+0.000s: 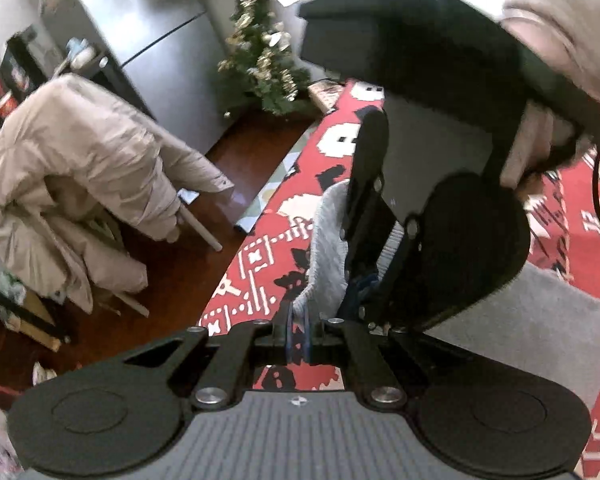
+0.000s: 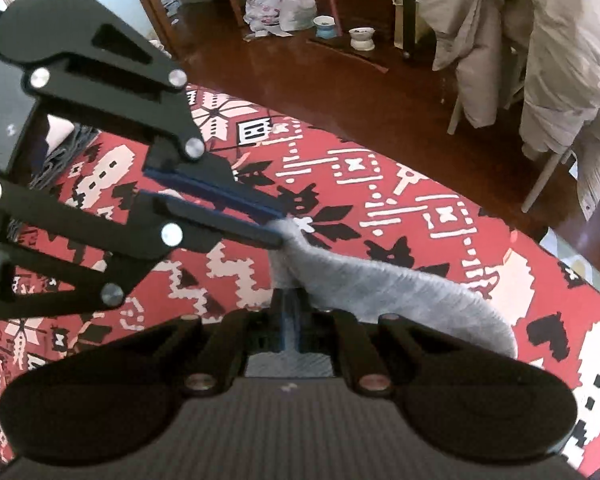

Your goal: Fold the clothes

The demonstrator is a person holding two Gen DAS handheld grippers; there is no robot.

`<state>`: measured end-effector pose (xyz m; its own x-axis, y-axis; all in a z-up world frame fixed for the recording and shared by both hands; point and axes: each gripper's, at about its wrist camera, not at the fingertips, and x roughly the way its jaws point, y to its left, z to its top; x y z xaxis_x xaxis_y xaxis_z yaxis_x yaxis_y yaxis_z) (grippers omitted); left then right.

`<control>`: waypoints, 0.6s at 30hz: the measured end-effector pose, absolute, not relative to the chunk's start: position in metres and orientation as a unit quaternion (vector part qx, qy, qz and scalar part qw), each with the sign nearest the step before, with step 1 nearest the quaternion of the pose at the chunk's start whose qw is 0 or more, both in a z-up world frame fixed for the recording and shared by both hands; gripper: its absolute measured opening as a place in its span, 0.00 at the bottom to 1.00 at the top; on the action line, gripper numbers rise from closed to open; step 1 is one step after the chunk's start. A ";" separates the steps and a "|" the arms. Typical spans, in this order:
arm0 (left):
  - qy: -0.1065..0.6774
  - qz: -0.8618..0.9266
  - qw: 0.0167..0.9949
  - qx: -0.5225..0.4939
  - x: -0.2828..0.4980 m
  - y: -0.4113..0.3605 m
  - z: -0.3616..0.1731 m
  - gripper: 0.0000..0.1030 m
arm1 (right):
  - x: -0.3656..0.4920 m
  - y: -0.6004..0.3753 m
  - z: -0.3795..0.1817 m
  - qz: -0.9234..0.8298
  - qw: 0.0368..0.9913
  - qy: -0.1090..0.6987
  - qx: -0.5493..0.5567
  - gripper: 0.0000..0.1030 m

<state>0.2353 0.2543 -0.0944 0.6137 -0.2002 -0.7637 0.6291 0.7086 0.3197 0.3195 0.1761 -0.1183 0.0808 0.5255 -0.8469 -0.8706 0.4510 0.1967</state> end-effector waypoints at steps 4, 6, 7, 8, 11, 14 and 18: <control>0.346 -0.250 0.843 0.327 0.217 0.242 -0.099 0.05 | 0.307 0.154 -0.099 0.489 0.711 0.471 -0.182 0.10; 0.334 -0.244 0.840 0.352 0.206 0.235 -0.106 0.05 | 0.302 0.137 -0.089 0.478 0.716 0.477 -0.178 0.12; 0.331 -0.239 0.837 0.363 0.201 0.230 -0.111 0.05 | 0.302 0.128 -0.084 0.467 0.723 0.480 -0.172 0.12; 0.332 -0.235 0.835 0.371 0.197 0.226 -0.116 0.05 | 0.302 0.118 -0.079 0.456 0.730 0.482 -0.167 0.12; 0.335 -0.223 0.829 0.388 0.185 0.216 -0.131 0.05 | 0.305 0.098 -0.071 0.420 0.756 0.477 -0.156 0.15; 0.342 -0.212 0.828 0.391 0.178 0.208 -0.141 0.05 | 0.320 0.088 -0.066 0.385 0.784 0.466 -0.142 0.21; 0.356 -0.191 0.835 0.374 0.181 0.205 -0.140 0.06 | 0.349 0.087 -0.075 0.360 0.801 0.464 -0.115 0.24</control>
<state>0.1815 0.2049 -0.1398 0.6742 -0.0522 -0.7367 0.5843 0.6477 0.4889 0.3486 0.0866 -0.0749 0.3110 0.4696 -0.8263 -0.6837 0.7145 0.1488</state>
